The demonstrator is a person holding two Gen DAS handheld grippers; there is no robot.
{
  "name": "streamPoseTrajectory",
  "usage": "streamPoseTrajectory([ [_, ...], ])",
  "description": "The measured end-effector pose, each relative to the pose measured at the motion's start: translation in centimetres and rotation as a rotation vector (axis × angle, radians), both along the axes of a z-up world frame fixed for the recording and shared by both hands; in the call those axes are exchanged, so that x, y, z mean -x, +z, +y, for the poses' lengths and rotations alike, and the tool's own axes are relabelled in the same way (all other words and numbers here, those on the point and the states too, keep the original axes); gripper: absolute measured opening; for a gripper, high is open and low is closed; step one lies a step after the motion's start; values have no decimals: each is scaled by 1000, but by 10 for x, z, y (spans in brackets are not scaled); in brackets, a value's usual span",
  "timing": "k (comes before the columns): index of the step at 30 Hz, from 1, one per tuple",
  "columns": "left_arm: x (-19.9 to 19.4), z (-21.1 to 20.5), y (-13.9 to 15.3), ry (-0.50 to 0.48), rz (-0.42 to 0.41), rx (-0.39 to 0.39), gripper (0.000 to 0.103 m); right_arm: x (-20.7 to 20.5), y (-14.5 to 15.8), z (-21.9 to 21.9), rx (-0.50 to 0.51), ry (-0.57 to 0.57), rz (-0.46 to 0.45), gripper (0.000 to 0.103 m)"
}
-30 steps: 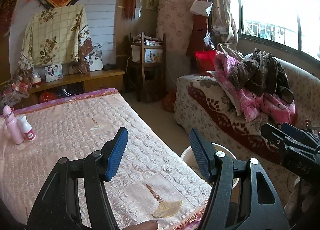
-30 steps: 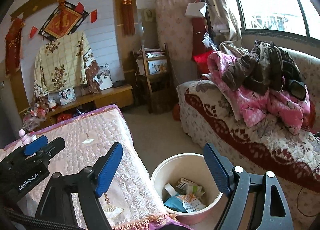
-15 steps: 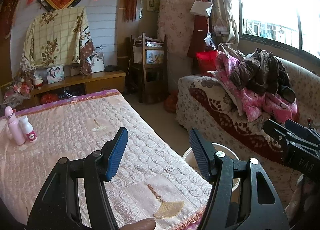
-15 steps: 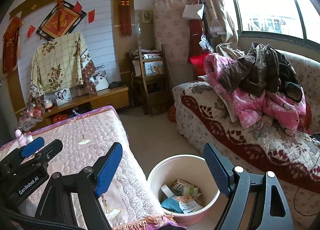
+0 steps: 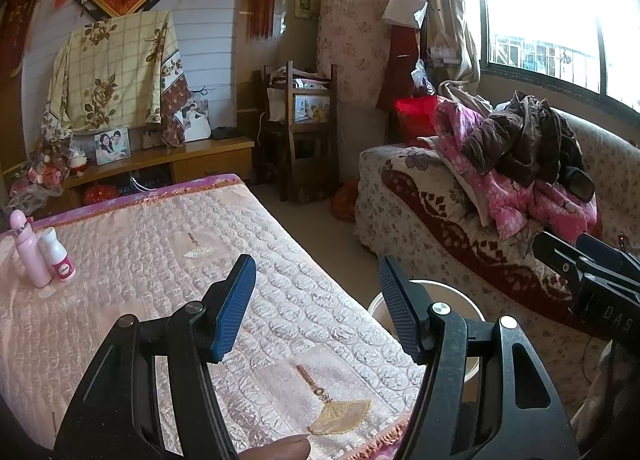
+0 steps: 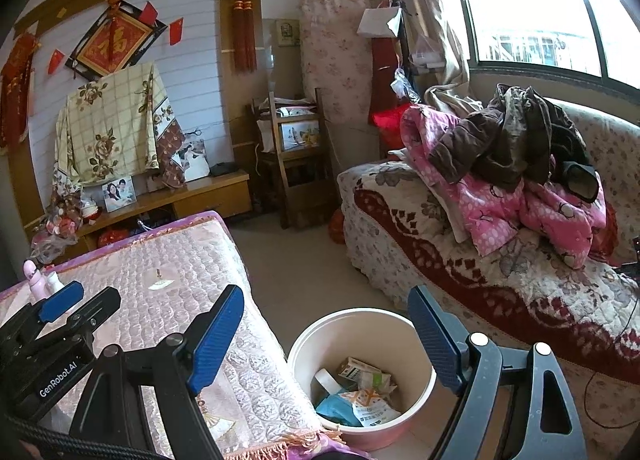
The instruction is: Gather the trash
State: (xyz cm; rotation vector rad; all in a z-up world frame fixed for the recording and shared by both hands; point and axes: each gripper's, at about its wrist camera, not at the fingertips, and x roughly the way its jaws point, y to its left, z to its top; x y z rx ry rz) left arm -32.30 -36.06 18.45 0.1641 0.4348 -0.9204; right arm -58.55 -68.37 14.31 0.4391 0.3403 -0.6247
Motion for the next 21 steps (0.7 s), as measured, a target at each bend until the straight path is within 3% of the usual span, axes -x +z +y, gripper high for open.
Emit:
streamPoseTrajectory([
  [21,-4,1,-10,-1,9,-15,63,-4,-10,-5,-7,7,17,84],
])
